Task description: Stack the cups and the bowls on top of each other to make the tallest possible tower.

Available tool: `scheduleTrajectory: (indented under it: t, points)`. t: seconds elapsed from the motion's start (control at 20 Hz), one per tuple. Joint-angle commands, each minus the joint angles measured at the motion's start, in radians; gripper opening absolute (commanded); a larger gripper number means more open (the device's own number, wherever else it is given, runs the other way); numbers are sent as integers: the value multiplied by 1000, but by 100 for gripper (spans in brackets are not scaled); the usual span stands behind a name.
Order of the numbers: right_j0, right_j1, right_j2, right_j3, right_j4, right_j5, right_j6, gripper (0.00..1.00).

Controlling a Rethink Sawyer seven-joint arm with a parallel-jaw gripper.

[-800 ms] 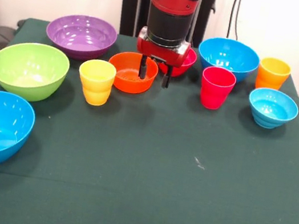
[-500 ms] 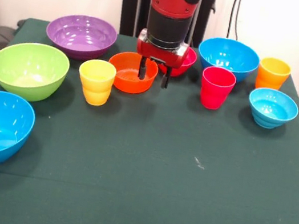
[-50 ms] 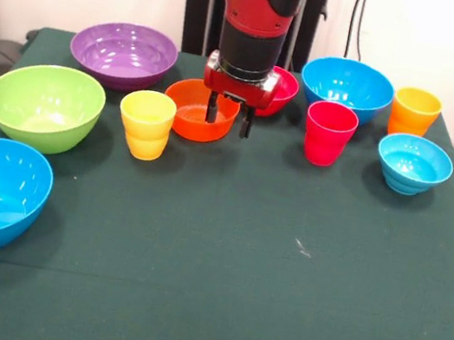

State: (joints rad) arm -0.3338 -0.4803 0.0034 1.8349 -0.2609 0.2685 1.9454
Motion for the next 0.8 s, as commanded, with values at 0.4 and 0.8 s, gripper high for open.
scheduleTrajectory:
  t: [0.4, 0.8]
  points:
    - [21, 29, 6, 69, -101, -79, 65, 100]
    - [36, 97, 16, 28, -90, -150, 98, 100]
